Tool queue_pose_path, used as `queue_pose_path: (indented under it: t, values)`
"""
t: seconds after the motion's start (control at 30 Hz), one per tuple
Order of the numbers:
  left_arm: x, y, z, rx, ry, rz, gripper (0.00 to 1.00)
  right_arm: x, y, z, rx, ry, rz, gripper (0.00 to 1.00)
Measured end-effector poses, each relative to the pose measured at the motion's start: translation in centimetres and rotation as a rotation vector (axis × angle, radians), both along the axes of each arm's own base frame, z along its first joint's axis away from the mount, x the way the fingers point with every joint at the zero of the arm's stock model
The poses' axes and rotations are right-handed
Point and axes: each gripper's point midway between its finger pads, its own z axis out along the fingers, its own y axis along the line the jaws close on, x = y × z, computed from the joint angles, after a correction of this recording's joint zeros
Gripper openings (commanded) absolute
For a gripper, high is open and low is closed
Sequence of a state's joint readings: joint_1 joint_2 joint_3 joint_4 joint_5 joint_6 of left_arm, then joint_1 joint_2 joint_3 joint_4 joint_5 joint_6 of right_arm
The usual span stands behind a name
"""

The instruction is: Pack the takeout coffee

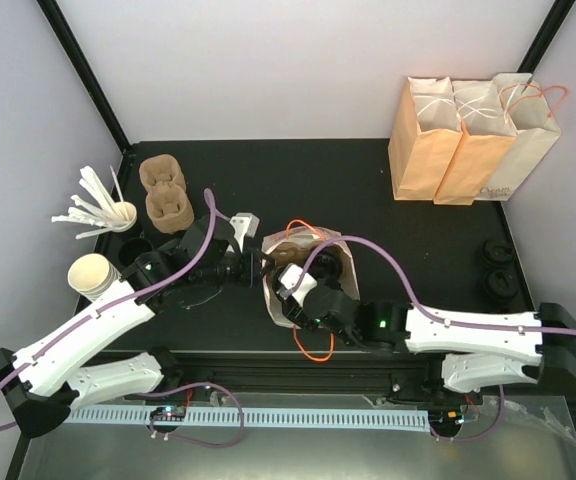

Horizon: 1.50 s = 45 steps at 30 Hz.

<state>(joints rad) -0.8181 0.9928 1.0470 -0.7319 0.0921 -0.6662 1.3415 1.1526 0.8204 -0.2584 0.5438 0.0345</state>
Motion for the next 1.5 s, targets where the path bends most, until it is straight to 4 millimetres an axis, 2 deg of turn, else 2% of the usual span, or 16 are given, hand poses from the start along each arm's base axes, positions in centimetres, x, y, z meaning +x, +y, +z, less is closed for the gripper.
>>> queue_pose_path:
  t: [0.13, 0.23, 0.53, 0.8, 0.83, 0.93, 1.0, 1.2, 1.4, 1.5]
  values:
    - [-0.2, 0.1, 0.0, -0.001, 0.004, -0.004, 0.24, 0.7, 0.6, -2.1, -0.060, 0.006, -0.011, 0.44]
    - [-0.4, 0.2, 0.0, 0.000, 0.008, -0.006, 0.24, 1.4, 0.7, -2.8, -0.083, 0.000, -0.022, 0.43]
    - [-1.0, 0.1, -0.2, -0.007, 0.030, -0.030, 0.23, 3.9, 1.2, -2.9, -0.092, -0.031, -0.063, 0.41]
    - [-1.1, 1.0, -0.6, 0.010, 0.044, -0.007, 0.24, 4.7, 2.4, -3.5, -0.090, -0.043, -0.065, 0.40]
    - [-1.1, 1.2, -0.5, 0.011, 0.042, -0.001, 0.26, 4.8, 2.6, -3.5, -0.087, -0.046, -0.063, 0.40]
    - [-1.2, 1.8, -0.4, 0.014, 0.034, 0.017, 0.43, 4.9, 3.2, -3.4, -0.073, -0.055, -0.061, 0.39]
    - [-1.3, 2.5, -0.4, 0.018, 0.037, 0.038, 0.47, 5.1, 3.5, -3.1, -0.061, -0.062, -0.060, 0.39]
    - [-2.0, 3.7, 0.7, -0.002, 0.029, 0.049, 0.50, 5.5, 3.6, -3.0, -0.052, -0.072, -0.078, 0.38]
    - [-2.2, 2.8, 3.0, -0.086, 0.009, 0.007, 0.49, 5.9, 2.7, -4.2, -0.104, -0.071, -0.105, 0.38]
    - [-1.8, 3.1, 3.6, -0.095, -0.004, 0.015, 0.49, 6.2, 2.1, -4.7, -0.121, -0.069, -0.119, 0.38]
